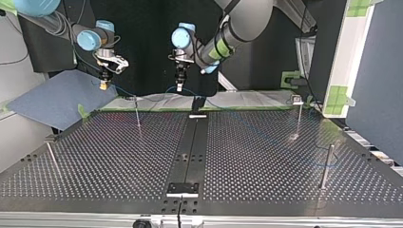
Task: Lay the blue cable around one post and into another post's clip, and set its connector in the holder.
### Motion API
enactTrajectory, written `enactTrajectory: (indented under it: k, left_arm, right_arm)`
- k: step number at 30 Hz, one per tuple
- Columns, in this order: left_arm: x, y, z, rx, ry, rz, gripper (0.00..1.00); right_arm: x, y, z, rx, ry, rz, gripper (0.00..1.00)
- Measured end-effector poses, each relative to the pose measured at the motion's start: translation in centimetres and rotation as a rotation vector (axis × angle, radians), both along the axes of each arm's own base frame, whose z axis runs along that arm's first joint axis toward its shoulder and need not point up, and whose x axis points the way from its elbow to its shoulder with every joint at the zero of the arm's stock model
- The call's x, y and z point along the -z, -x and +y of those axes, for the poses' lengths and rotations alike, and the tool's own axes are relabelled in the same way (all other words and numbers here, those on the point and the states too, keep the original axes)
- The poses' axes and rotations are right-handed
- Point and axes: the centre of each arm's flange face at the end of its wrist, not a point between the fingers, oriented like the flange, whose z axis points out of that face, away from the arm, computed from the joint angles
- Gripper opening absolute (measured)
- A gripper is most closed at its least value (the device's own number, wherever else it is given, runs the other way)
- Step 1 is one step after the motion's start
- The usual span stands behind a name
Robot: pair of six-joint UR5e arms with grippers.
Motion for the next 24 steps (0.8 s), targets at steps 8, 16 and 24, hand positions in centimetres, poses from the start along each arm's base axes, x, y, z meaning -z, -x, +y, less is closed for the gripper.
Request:
enactTrajectory:
  k: [8, 16, 24]
  left_arm:
    - [0.4, 0.0, -1.7, 0.011, -0.016, 0.016, 0.02]
    - [0.1, -0.1, -2.2, 0.012, -0.018, 0.019, 0.02]
    - [0.1, 0.2, -2.4, 0.012, -0.019, 0.018, 0.02]
  right_arm:
    - [-0.1, 0.8, -0.5, 0.009, 0.002, 0.004, 0.00]
    - [-0.3, 1.7, -1.3, 0.008, 0.007, -0.001, 0.00]
    - [-0.6, 1.7, -2.0, -0.042, 0.019, -0.005, 0.00]
